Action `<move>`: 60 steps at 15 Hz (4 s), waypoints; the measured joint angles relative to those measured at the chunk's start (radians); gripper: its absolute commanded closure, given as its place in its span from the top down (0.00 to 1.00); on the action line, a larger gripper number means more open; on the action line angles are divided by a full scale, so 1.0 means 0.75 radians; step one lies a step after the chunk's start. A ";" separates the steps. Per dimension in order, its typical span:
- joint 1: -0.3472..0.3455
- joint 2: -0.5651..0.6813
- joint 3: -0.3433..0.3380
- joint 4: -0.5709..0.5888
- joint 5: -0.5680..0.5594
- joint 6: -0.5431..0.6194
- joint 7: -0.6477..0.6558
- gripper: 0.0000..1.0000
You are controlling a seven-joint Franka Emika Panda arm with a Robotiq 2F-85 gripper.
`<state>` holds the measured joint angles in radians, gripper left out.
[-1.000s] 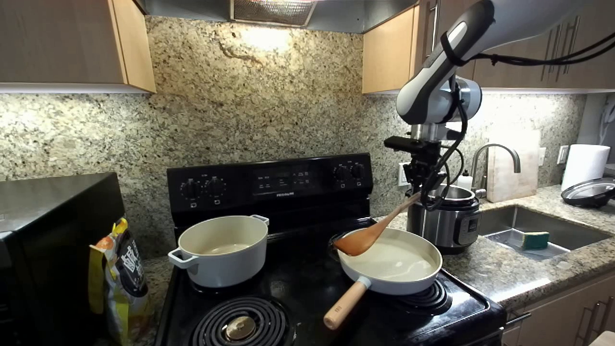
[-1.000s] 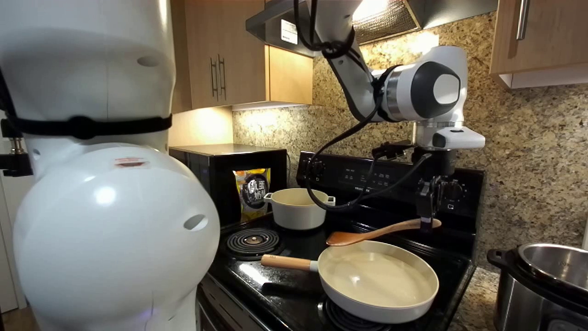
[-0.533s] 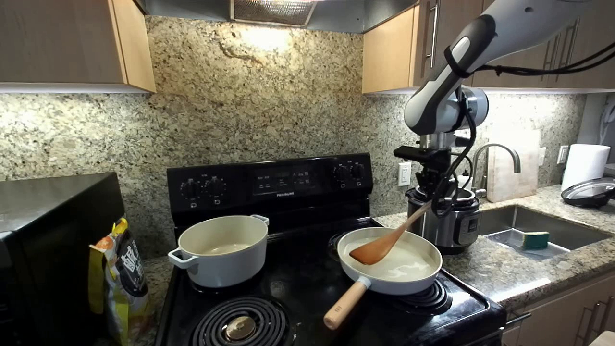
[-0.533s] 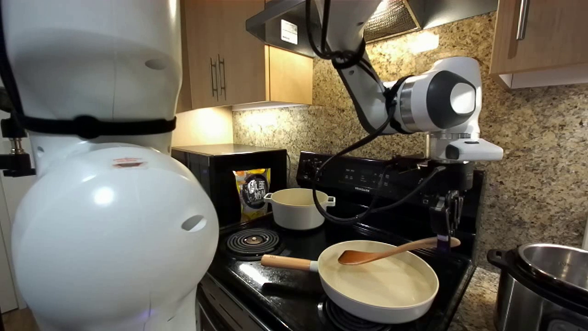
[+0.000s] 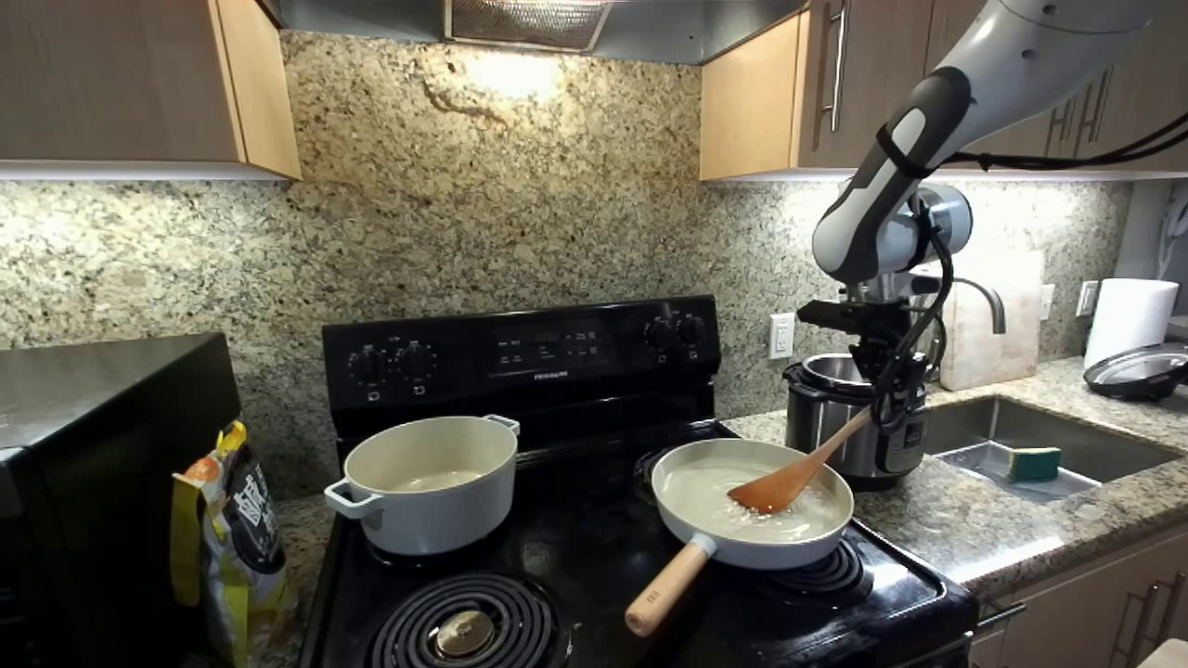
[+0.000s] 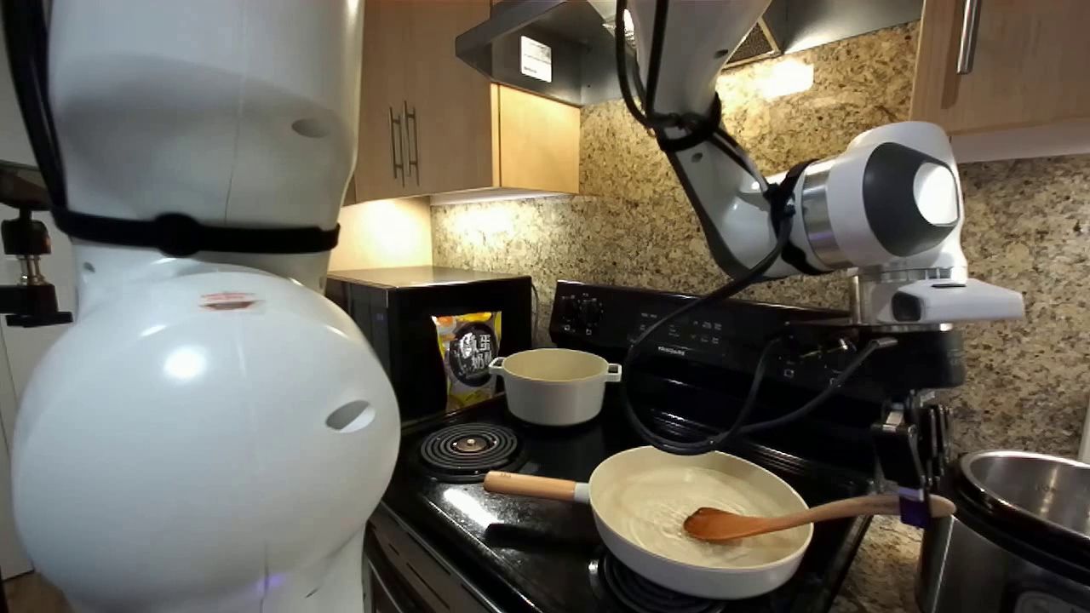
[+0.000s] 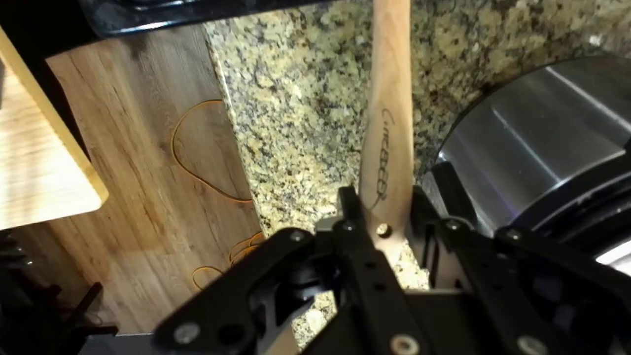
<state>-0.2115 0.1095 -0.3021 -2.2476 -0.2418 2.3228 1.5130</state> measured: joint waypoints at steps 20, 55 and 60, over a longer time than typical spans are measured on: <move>0.210 0.288 0.000 0.334 -0.308 -0.071 0.353 0.11; 0.182 0.175 0.121 0.123 -0.458 -0.032 0.640 0.11; 0.219 0.177 0.136 0.109 -0.459 -0.074 0.638 0.11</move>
<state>-0.0476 0.2425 -0.2000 -2.1662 -0.5863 2.2674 1.9917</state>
